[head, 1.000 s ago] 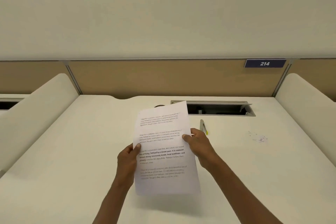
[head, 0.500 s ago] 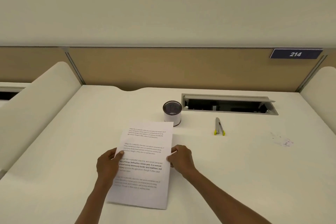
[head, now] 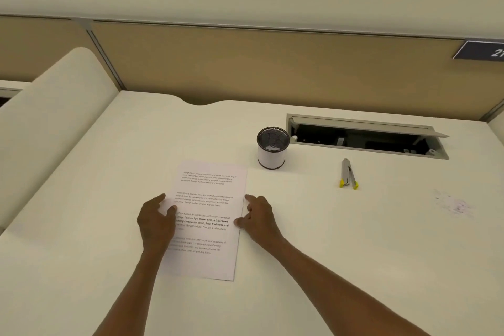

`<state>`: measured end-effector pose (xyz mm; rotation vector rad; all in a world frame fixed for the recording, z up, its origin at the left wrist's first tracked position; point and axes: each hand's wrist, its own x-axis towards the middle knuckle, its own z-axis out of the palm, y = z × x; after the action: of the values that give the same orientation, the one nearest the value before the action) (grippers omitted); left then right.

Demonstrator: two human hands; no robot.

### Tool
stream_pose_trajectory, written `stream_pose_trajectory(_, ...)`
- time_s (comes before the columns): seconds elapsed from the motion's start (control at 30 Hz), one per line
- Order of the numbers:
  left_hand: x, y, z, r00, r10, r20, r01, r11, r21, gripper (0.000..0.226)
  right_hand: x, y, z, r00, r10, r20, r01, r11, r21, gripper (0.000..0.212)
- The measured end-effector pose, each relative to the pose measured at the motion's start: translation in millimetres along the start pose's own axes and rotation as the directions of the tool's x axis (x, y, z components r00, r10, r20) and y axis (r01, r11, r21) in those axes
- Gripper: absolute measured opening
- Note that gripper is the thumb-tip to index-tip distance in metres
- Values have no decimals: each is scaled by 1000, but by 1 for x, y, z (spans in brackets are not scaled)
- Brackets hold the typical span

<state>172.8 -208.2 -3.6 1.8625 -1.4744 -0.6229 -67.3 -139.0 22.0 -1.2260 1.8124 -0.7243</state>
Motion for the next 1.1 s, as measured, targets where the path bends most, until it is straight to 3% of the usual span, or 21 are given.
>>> stream_pose_trajectory(0.1,-4,-11,5,995,99,-26,-97,993,61,32,-1,11,2,989,-100,109,109,991,-82,79)
stream_pose_trajectory(0.2,-4,-17,6,989,144,-31,-141,987,74,28,1,16,4,981,-150,123,167,976,-138,81)
stream_pose_trajectory(0.97,6,-16,8,998,47,-44,-47,999,18,36,5,26,10,971,-225,74,233,964,-131,80)
stream_pose_trajectory(1.1,7,-18,7,998,45,-39,-44,999,16,37,5,24,8,980,-184,73,187,982,-35,79)
